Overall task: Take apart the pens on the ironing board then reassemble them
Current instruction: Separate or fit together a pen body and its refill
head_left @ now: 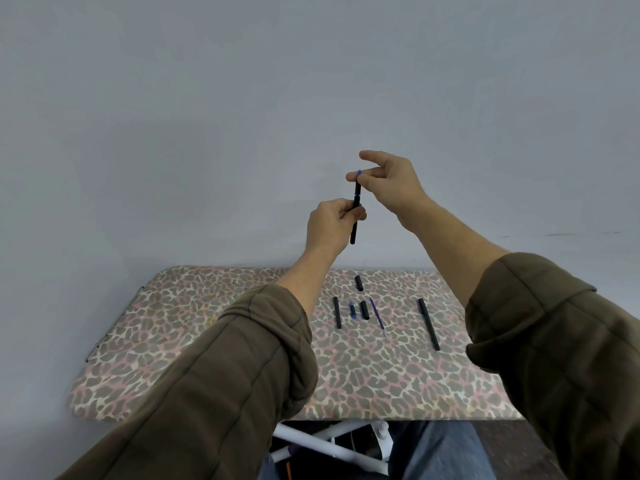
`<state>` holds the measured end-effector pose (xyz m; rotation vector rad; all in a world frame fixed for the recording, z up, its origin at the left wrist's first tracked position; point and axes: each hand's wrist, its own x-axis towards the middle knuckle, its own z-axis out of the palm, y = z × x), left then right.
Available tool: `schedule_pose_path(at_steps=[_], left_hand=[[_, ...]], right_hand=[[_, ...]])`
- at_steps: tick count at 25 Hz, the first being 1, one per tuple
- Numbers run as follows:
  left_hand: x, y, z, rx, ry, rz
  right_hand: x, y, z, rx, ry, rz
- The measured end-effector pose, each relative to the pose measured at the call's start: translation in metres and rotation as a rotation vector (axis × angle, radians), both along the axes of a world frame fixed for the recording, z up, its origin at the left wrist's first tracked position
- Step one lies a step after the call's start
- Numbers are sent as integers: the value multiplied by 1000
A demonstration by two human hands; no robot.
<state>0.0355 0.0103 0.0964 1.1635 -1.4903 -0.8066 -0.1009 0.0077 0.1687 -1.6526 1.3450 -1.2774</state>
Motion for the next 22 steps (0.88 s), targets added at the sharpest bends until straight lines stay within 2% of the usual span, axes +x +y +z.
schedule_pose_path(at_steps=[7,13,19,22], left_hand=[[-2,1,-2,-6,7,-20],[-2,1,-3,13,15,-13],[-1,-1,0,4,7,-10],[0,-2,-1,8,16,-8]], right_hand=[[-3,1,3,-19,-30,-57],[-5,-1,2,16,-8,53],[-2,-1,-2,-33,7,-37],[-4,-2,-2,-9,18,29]])
